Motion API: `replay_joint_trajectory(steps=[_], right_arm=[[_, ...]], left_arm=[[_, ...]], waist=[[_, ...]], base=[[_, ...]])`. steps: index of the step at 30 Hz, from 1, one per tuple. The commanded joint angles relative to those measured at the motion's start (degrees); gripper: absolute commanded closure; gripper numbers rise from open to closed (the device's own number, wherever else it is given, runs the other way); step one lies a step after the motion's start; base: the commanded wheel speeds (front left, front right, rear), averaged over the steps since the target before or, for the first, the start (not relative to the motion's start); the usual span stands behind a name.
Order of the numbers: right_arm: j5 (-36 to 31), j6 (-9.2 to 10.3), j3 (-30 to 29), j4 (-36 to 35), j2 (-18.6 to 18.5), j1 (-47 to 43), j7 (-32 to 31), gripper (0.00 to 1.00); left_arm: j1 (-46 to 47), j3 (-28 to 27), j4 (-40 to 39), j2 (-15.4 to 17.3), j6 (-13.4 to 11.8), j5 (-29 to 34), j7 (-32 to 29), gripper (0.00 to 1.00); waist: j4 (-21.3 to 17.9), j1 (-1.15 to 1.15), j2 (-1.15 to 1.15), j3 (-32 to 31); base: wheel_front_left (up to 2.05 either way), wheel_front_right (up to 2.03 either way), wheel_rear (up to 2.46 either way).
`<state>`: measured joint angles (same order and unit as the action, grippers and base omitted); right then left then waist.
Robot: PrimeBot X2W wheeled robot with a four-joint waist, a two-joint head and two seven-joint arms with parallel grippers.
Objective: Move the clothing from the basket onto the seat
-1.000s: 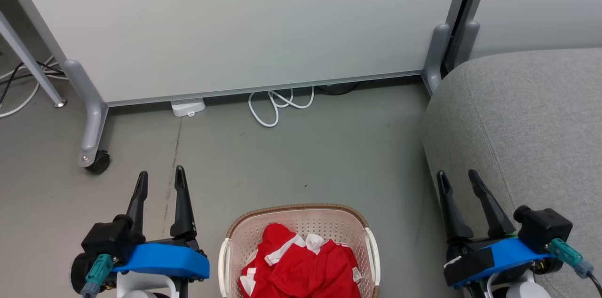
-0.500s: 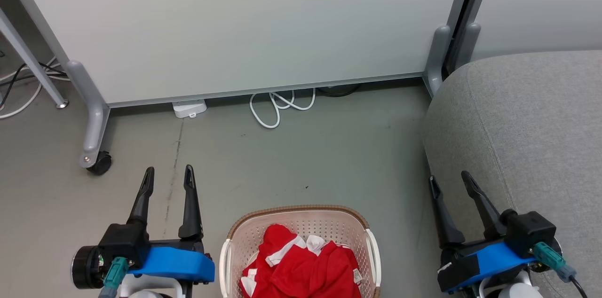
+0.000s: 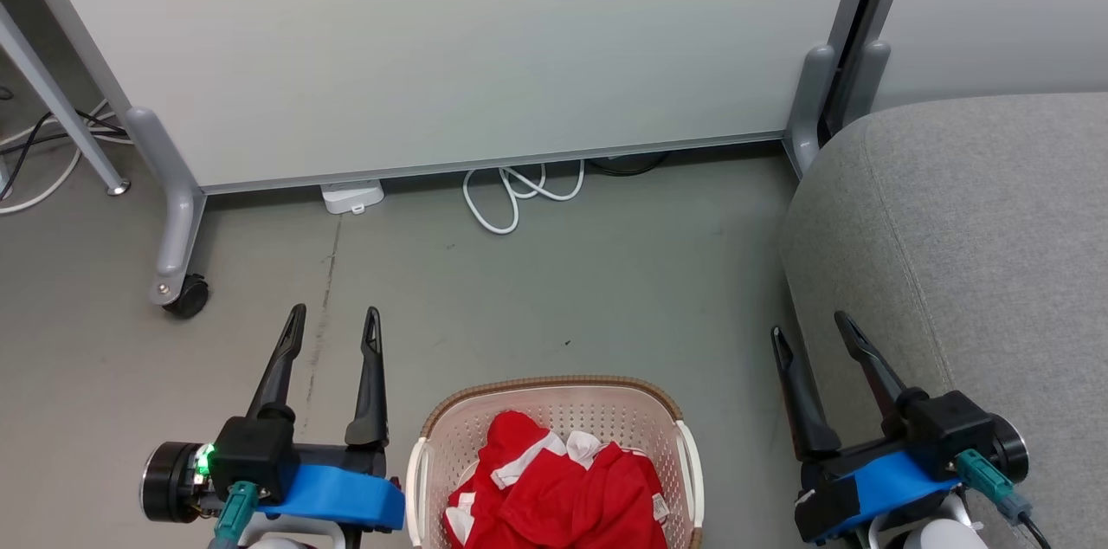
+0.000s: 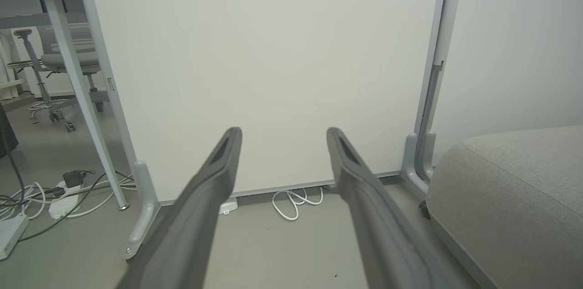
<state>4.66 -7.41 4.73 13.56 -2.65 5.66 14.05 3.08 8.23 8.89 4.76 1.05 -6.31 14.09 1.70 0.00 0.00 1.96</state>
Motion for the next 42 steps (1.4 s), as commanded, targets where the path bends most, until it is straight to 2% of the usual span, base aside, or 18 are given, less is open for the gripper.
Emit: replay_joint_trajectory(steps=[1,9,33,42], right_arm=[[-1.17,-0.13,0.14,0.00,-0.37,0.54,0.42,0.00],[-4.25,-0.14,0.67,0.21,-0.40,0.56,1.28,0.00],[-3.11,-0.14,0.64,0.69,-0.38,0.78,1.22,0.00],[-2.59,-0.14,0.64,-0.65,-0.37,2.32,1.22,0.00]], left_arm=[[-0.06,-0.10,0.07,-0.05,0.26,0.89,0.38,0.00],[-0.21,-0.55,0.72,-0.56,1.44,3.84,1.21,0.00],[-0.49,-2.32,0.76,-1.67,3.37,3.74,1.18,0.00],[3.68,-0.79,3.10,-1.70,5.05,3.80,1.15,0.00]], waist=[[0.01,0.00,0.00,0.00],[-0.01,0.00,0.00,0.15],[-0.14,0.00,0.00,0.39],[-0.88,0.00,0.00,3.33]], base=[[0.00,0.00,0.00],[0.00,0.00,0.00],[0.00,0.00,0.00],[0.00,0.00,0.00]])
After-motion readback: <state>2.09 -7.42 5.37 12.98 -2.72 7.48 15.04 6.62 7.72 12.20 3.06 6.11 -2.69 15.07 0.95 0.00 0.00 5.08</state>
